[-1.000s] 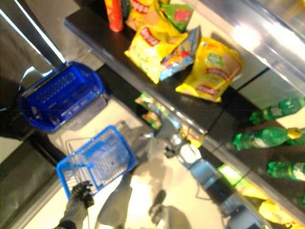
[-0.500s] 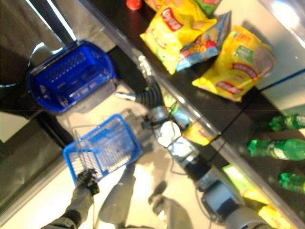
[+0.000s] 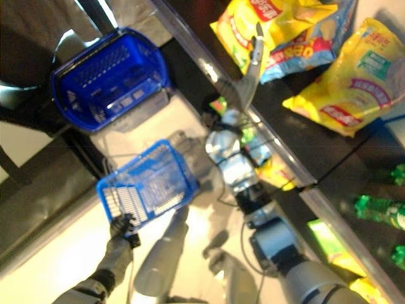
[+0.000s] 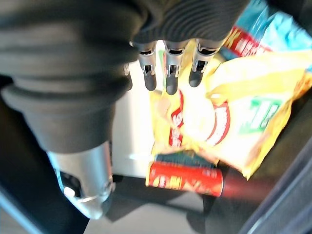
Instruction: Pick up the snacks into the basket
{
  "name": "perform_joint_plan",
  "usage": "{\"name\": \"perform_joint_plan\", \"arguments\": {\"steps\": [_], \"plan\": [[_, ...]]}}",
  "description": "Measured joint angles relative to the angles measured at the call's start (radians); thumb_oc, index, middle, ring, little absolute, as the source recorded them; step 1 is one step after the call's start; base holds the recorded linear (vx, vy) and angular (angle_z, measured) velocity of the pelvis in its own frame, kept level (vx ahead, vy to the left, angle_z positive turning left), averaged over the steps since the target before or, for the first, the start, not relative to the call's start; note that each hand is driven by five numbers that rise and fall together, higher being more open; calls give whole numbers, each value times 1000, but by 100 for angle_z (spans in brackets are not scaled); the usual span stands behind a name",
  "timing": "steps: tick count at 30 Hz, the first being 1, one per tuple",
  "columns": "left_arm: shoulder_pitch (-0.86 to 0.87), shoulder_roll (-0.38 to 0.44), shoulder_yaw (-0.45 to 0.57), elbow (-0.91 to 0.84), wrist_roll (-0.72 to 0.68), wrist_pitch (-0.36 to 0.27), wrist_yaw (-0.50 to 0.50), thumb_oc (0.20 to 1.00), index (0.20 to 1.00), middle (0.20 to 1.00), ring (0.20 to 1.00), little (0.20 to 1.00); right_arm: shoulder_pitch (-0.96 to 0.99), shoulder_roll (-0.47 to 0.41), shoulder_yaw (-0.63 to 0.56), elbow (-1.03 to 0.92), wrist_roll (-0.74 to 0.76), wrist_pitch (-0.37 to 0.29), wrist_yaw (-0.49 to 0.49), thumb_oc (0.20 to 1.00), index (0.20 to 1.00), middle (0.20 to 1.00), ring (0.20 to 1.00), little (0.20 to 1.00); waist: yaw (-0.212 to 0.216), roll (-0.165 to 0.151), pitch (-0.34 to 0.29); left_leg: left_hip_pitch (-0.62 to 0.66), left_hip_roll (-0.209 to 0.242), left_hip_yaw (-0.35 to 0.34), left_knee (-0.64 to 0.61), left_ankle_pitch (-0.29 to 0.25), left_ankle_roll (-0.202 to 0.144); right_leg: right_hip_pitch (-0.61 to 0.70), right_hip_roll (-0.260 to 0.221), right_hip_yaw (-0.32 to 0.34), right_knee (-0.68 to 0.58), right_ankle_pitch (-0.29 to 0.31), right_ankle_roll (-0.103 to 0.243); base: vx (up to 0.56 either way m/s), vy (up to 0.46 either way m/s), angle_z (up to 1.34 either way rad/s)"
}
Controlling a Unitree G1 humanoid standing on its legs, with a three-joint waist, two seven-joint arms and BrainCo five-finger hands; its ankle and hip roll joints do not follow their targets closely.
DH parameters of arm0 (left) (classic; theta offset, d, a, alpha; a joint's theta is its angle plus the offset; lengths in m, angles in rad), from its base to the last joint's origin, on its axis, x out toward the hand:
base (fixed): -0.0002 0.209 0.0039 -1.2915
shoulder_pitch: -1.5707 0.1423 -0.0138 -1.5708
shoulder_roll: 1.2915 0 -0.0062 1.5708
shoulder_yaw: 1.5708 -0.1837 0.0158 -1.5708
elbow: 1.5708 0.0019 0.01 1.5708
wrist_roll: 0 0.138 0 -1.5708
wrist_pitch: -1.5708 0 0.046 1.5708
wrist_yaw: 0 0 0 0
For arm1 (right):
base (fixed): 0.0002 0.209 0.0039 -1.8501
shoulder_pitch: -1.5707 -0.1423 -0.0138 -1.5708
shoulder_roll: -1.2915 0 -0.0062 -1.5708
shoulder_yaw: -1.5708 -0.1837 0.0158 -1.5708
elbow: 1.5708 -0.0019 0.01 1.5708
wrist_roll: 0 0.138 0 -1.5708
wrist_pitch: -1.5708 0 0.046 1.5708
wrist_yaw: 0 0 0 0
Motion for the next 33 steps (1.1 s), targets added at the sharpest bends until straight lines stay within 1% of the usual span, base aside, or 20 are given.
{"name": "perform_joint_plan", "arguments": {"steps": [3, 7, 11, 14, 17, 21, 23, 25, 31, 33], "plan": [[-3, -3, -4, -4, 0, 0, 10, 200, 200, 200, 200, 200, -1, 6, -23, 0, -30, 16, -45, 1000, 1000, 1000, 1000, 1000, -1, 0, 0, -7, -2, 0, 0, 0, 0, -7, -2, 0, 0, -1, 2, -3, 10, 0], [-6, -9, -18, -4, 0, 0, 20, 200, 200, 200, 200, 200, -1, 8, -27, 2, -37, 33, -76, 1000, 1000, 1000, 1000, 1000, -2, 1, 0, -13, -2, 0, 0, 0, 0, -11, -3, 0, 0, -1, 2, -5, 20, 0], [-7, -15, -25, -4, 0, -1, 21, 200, 200, 200, 200, 200, -4, 21, -32, 42, -35, 35, -89, 1000, 1000, 1000, 1000, 1000, -2, 1, 0, -13, -2, 0, 0, 0, 0, -12, -3, 0, 0, -1, 2, 0, 0, 0], [-7, -16, -39, -3, 0, 0, 22, 200, 200, 200, 200, 200, -10, 40, -57, 94, -5, 35, -93, 1000, 1000, 1000, 1000, 1000, -2, 1, 0, -15, -2, 0, 0, 0, 0, -14, -3, 0, 0, -1, 2, 0, 0, 0], [-9, -15, -40, -3, 0, -1, 21, 200, 200, 200, 200, 200, -74, 43, -88, 172, 44, 33, -111, 1000, 1000, 1000, 1000, 1000, -1, 1, 1, -31, -3, -2, 0, 0, 0, -32, -2, 0, 5, -1, 2, 0, 0, 0], [-9, -14, -40, 2, -17, 0, 20, 200, 200, 200, 200, 200, -175, 20, -131, 276, 95, 32, -122, 1000, 1000, 1000, 1000, 1000, 0, 7, 4, -37, -7, -4, 0, 2, 3, -37, -6, -1, 6, -3, 5, 14, 8, 3], [-10, -13, -39, 3, -22, 0, 20, 200, 200, 200, 200, 200, -207, 7, -141, 290, 105, 30, -128, 1000, 1000, 1000, 1000, 1000, 1, 9, 5, -43, -10, -5, 0, 3, 3, -42, -8, -1, 6, -4, 7, 41, 12, 2], [-13, -12, -40, 5, -28, 0, 19, 200, 200, 200, 200, 200, -285, -8, -146, 376, 120, 29, -128, 1000, 1000, 1000, 1000, 1000, 1, 14, 8, -50, -9, -7, 0, 4, 5, -48, -7, -1, 7, -4, 7, 28, 1, 3], [-13, -10, -43, 5, -32, -2, 13, 200, 200, 200, 200, 200, -340, -28, -157, 419, 133, 29, -140, 1000, 1000, 1000, 1000, 1000, 6, 15, 9, -73, -11, -10, 1, 4, 5, -71, -11, 0, 10, -6, 9, 26, 2, 2], [-13, -6, -60, 5, -38, -3, 8, 200, 200, 200, 200, 200, -348, -35, -156, 427, 133, 29, -145, 1000, 1000, 1000, 1000, 1000, 8, 15, 9, -81, -12, -10, 1, 5, 6, -79, -11, 0, 11, -6, 9, 0, 0, 0]]}}
